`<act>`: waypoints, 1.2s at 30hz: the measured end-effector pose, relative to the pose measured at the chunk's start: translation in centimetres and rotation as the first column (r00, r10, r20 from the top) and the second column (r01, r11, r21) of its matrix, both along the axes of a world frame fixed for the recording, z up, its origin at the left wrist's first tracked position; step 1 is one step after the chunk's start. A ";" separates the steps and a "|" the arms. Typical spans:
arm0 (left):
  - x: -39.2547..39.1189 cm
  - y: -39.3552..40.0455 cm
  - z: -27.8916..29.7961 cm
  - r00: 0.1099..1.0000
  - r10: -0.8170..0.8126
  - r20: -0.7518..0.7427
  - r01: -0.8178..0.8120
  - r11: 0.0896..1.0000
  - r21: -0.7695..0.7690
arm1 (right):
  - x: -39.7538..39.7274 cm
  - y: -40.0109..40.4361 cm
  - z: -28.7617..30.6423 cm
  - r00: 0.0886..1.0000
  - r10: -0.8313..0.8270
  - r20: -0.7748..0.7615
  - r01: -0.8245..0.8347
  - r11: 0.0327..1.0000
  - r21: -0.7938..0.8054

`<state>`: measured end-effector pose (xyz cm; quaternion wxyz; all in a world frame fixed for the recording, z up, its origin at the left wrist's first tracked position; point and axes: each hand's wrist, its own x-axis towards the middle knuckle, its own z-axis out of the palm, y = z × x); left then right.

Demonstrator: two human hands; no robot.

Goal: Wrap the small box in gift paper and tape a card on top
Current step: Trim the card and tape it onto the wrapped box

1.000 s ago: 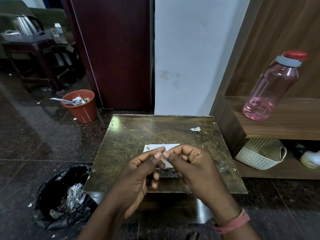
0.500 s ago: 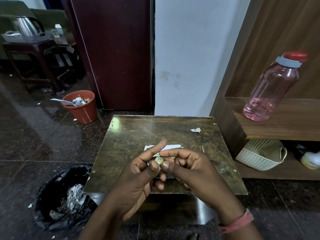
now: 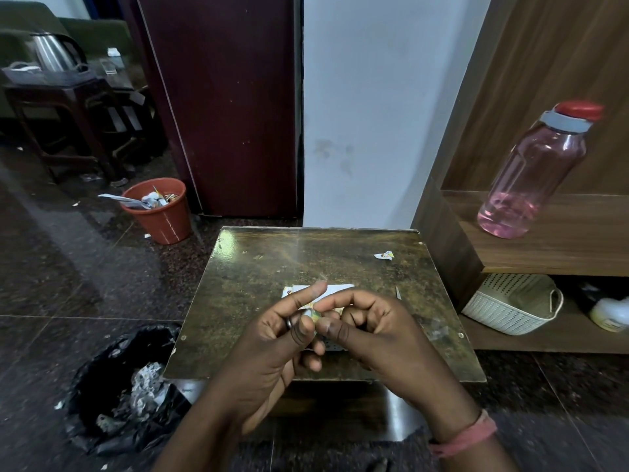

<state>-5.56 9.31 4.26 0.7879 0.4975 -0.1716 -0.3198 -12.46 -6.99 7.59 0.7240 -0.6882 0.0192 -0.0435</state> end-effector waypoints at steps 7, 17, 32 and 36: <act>0.1 0.0 -0.3 1.000 0.012 -0.005 -0.012 1.000 0.025 | 0.4 -0.1 -1.1 1.000 -0.016 -0.009 0.015 0.998 -0.067; -0.1 -0.2 -0.4 1.000 0.019 0.023 -0.022 0.994 0.112 | 0.2 -0.3 -0.9 0.995 0.053 -0.090 -0.057 0.998 -0.041; -0.5 -0.5 0.1 0.999 0.026 0.026 -0.028 0.995 0.098 | 0.4 -0.3 -1.4 0.996 -0.040 -0.085 0.041 0.999 0.008; -0.6 -0.5 0.1 0.995 -0.022 0.092 0.008 0.989 0.151 | 0.9 -0.7 -2.5 0.983 -0.151 -0.101 0.145 0.987 -0.066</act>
